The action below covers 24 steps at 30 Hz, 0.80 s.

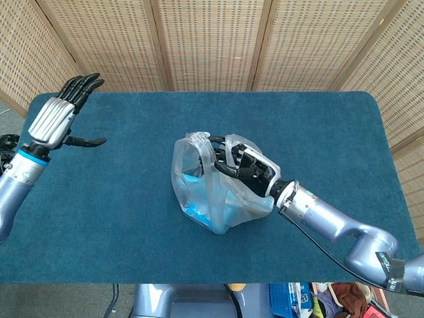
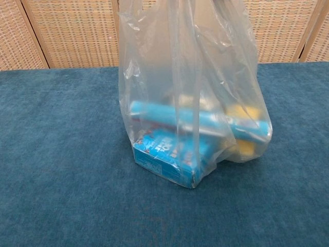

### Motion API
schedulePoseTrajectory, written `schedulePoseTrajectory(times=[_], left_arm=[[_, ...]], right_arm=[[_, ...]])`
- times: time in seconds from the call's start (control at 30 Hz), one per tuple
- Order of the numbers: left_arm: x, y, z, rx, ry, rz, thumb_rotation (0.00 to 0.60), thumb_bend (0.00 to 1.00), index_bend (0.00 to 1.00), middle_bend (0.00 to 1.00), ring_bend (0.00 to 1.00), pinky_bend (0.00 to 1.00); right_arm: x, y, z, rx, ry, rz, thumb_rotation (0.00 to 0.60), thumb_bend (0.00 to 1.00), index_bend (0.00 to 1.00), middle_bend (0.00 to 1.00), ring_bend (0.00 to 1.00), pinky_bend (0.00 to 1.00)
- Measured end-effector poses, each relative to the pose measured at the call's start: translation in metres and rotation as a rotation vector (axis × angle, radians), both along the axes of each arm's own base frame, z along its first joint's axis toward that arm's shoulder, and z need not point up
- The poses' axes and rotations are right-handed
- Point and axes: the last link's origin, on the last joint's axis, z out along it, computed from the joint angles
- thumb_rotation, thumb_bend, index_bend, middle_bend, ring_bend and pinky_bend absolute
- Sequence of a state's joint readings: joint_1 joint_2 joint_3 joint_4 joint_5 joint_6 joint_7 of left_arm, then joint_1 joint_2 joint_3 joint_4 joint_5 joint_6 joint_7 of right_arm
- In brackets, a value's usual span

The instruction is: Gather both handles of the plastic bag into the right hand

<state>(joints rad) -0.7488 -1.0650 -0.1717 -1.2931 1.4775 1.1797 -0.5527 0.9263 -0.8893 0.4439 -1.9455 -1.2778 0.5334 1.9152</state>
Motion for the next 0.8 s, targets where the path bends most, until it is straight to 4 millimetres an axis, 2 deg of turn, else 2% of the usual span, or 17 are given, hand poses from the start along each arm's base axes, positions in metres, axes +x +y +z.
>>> schedulePoseTrajectory(times=[0.27,0.5,0.6,0.8], left_arm=[[-0.053,-0.020,0.008,0.065,-0.036,0.107,0.600,0.00,0.00,0.00,0.00,0.00],[-0.110,-0.056,0.007,0.121,-0.069,0.283,0.600,0.00,0.00,0.00,0.00,0.00],[-0.128,-0.072,0.002,0.138,-0.074,0.354,0.600,0.01,0.00,0.00,0.00,0.00],[-0.151,-0.095,-0.007,0.157,-0.097,0.439,0.600,0.01,0.00,0.00,0.00,0.00]], right_arm=[[0.008,0.001,0.003,-0.015,0.000,0.001,0.600,0.46,0.21,0.39,0.29,0.31],[0.011,0.006,0.000,-0.017,0.016,0.010,0.600,0.46,0.21,0.39,0.29,0.31],[0.014,0.009,-0.004,-0.002,0.020,0.017,0.600,0.46,0.21,0.39,0.29,0.31],[0.020,0.013,-0.011,0.023,0.027,0.034,0.600,0.46,0.21,0.39,0.29,0.31]])
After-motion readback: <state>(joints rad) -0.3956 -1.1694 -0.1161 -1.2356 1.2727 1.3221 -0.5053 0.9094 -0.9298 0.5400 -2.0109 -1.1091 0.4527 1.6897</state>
